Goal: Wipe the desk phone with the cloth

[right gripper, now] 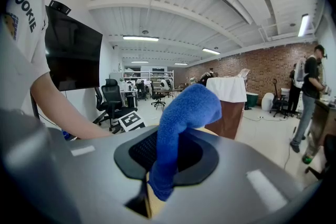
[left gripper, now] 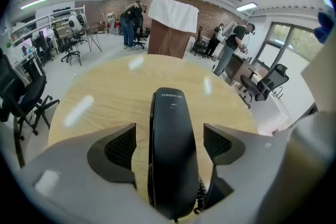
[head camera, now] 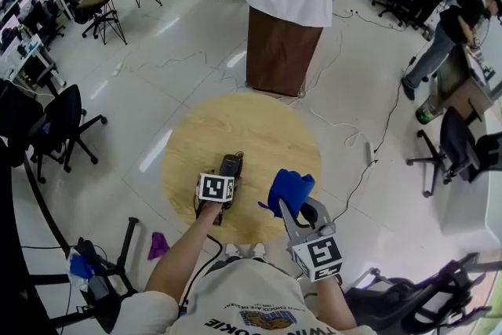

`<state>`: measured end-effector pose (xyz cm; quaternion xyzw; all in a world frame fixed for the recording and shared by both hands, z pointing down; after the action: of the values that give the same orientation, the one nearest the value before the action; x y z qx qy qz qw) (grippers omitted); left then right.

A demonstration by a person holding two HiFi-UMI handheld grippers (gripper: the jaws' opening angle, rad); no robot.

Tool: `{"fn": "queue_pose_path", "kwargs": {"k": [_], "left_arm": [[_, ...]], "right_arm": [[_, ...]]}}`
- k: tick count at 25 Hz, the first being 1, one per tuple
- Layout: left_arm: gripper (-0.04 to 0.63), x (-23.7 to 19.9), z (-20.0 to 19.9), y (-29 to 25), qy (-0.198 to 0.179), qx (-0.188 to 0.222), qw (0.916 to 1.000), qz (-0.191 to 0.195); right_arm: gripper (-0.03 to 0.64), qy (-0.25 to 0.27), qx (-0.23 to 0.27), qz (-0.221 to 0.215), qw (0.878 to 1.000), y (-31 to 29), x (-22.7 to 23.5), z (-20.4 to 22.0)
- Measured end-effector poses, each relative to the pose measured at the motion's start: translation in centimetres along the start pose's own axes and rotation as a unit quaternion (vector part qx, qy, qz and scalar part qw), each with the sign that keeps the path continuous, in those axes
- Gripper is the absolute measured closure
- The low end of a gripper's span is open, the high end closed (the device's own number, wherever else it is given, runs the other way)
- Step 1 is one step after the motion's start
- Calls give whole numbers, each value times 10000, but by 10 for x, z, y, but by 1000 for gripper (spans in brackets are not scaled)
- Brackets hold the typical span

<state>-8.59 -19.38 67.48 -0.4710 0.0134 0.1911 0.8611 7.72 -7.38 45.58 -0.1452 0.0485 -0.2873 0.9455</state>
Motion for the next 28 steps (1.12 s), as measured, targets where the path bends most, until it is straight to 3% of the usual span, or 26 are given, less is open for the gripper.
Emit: {"fn": "queue_pose_path", "kwargs": {"k": [3, 6, 10, 14, 21, 25, 28], "left_arm": [[199, 7, -22, 34, 80, 692, 9975, 69], [204, 24, -45, 80, -26, 1504, 9882, 296], [259, 61, -60, 142, -323, 2407, 9662, 863], [341, 87, -65, 199, -615, 3161, 9425, 899], [494, 128, -65, 266, -1184, 3955, 9070, 831], [591, 140, -60, 285, -1220, 4146, 8974, 887], [591, 143, -55, 290, -1254, 4228, 8919, 999]], "right_arm": [[557, -10, 51, -50, 10000, 0, 0, -1], [557, -8, 134, -132, 9998, 0, -1, -5], [557, 92, 262, -248, 9993, 3, -3, -16], [557, 184, 451, -391, 9980, 5, -7, -28], [557, 338, 691, -551, 9955, 16, -28, -45], [557, 376, 842, -651, 9936, 19, -41, -55], [557, 381, 938, -658, 9927, 19, -49, -60]]}}
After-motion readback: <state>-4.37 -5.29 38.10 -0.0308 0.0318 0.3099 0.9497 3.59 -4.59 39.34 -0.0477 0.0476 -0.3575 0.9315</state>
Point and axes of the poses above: the fingertips, and each gripper's own axes: y backward along the fingers, x to its right, z out of its underside, the point moved 2 cm from there along y, backward along the fingers, and after that the axes turned 1 degree about y, right-handed, at the moved point
